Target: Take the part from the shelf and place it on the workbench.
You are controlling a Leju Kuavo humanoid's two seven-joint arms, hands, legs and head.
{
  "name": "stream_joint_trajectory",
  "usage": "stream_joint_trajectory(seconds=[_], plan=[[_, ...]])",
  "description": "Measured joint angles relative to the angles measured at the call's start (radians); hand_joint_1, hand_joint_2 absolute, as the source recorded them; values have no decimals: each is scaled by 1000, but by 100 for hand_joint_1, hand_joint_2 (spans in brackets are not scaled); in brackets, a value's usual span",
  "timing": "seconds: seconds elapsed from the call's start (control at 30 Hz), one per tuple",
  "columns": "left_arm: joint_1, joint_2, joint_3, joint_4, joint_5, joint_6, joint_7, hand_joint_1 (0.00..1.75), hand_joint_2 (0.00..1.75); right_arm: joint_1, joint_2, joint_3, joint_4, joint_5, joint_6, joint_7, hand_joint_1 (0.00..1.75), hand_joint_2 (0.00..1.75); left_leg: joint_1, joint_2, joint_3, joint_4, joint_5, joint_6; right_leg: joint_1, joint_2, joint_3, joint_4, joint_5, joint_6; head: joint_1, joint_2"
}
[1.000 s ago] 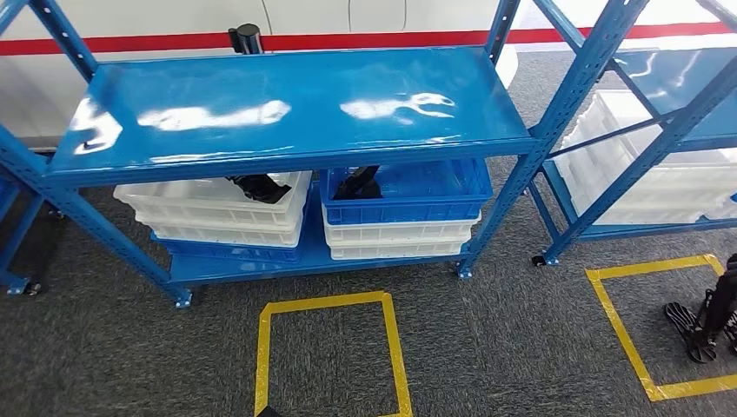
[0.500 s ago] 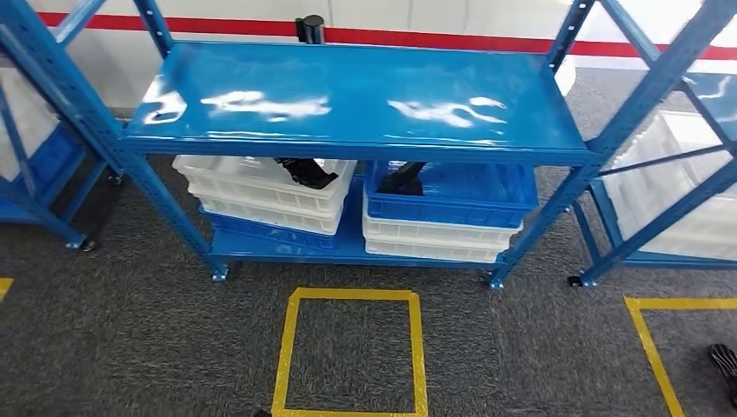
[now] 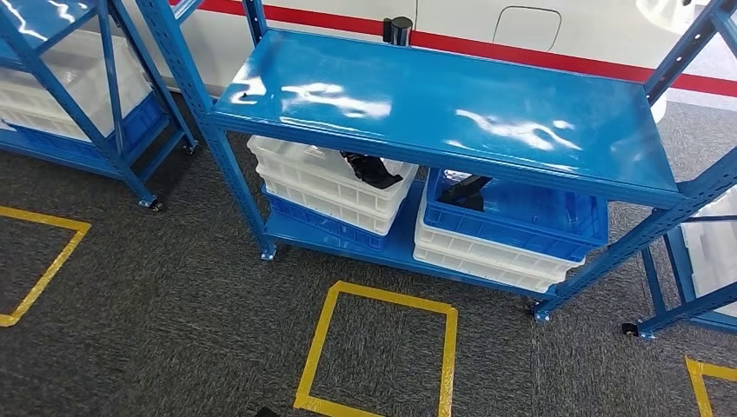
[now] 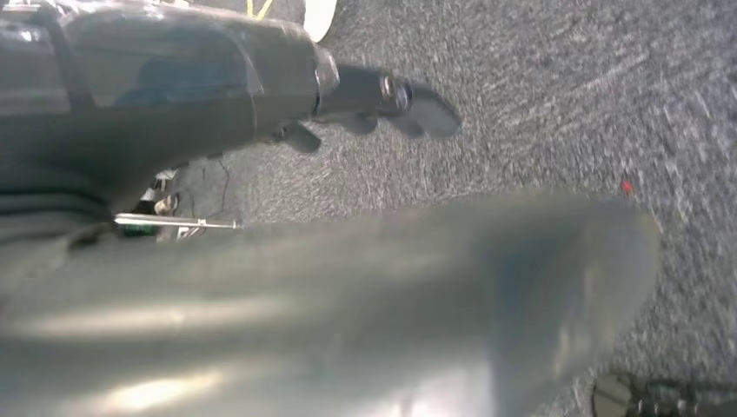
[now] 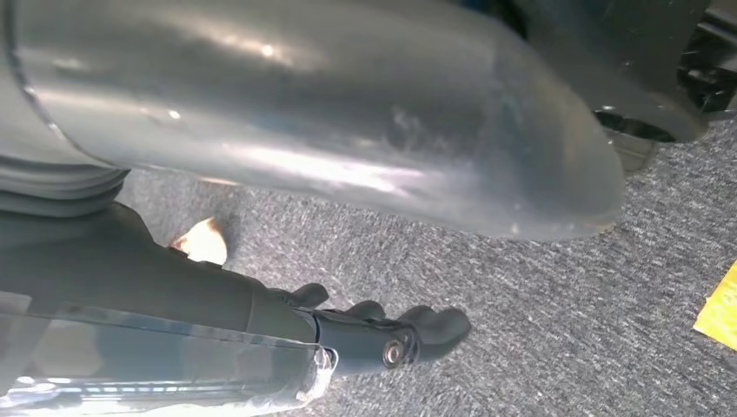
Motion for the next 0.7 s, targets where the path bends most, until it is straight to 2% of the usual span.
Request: stream_joint_trajectory(seconds=[0.07, 0.1, 0.17, 0.23, 0.27, 0.33, 0.4, 0.47, 0.53, 0.6, 0.7], plan=[[1, 0, 0, 0, 2, 0, 1, 0, 0, -1, 2, 0, 0, 0, 2, -3, 0, 0, 1, 10, -2, -5, 3, -13, -1, 1, 1, -19, 15, 0, 0, 0], [2, 0, 0, 0, 2, -1, 2, 0, 0, -1, 4, 0, 0, 0, 2, -3, 0, 0, -1, 22, -6, 5, -10, -18, -4, 0, 4, -33, 25, -2, -3, 0], [1, 1, 0, 0, 3, -3, 4, 0, 0, 1, 6, 0, 0, 0, 3, -5, 0, 0, -1, 45, -36, 80, -71, -24, -8, -4, 6, -51, 42, -3, -14, 0], [1, 1, 0, 0, 4, -4, 6, 0, 0, 7, 6, 0, 0, 0, 4, -6, 0, 0, 1, 50, -72, 182, -131, -31, -9, -9, 0, -52, 47, -4, -26, 0], [2, 1, 0, 0, 5, -4, 6, 0, 0, 11, 7, 0, 0, 0, 4, -6, 0, 0, 2, 50, -76, 207, -138, -35, -9, -12, -3, -49, 48, -3, -30, 0], [2, 2, 0, 0, 5, -4, 6, 0, 0, 15, 8, 0, 0, 0, 5, -7, 0, 0, 5, 51, -45, 173, -105, -42, -12, -15, -9, -40, 47, 0, -33, 0], [1, 3, 0, 0, 6, -5, 3, 0, 87, 14, 7, 0, 0, -1, 6, -7, 0, 0, 8, 55, 21, 62, -60, -44, -13, -16, -18, -21, 39, 12, -38, 0], [0, 4, 0, 0, 10, -13, -5, 0, 175, 14, 7, 0, 0, -5, 5, -7, 0, 87, 7, 57, 56, -5, -46, -31, -11, -15, -28, -2, 32, 26, -39, 0], [1, 4, 0, 0, 19, -29, -10, 0, 175, 14, 7, 0, 0, -12, 3, -5, 0, 175, 3, 55, 53, -6, -46, -12, -12, -15, -31, 1, 33, 35, -32, 0], [3, 5, 0, 0, 26, -39, -11, 0, 175, 15, 7, 0, 0, -18, 0, -2, 0, 175, 1, 54, 51, -6, -43, -6, -14, -15, -30, -1, 36, 39, -28, 0], [3, 5, 0, 0, 29, -42, -11, 0, 175, 15, 7, 0, 0, -20, -1, 0, 0, 175, 1, 54, 51, -6, -43, -5, -14, -15, -30, -1, 36, 40, -28, 0]])
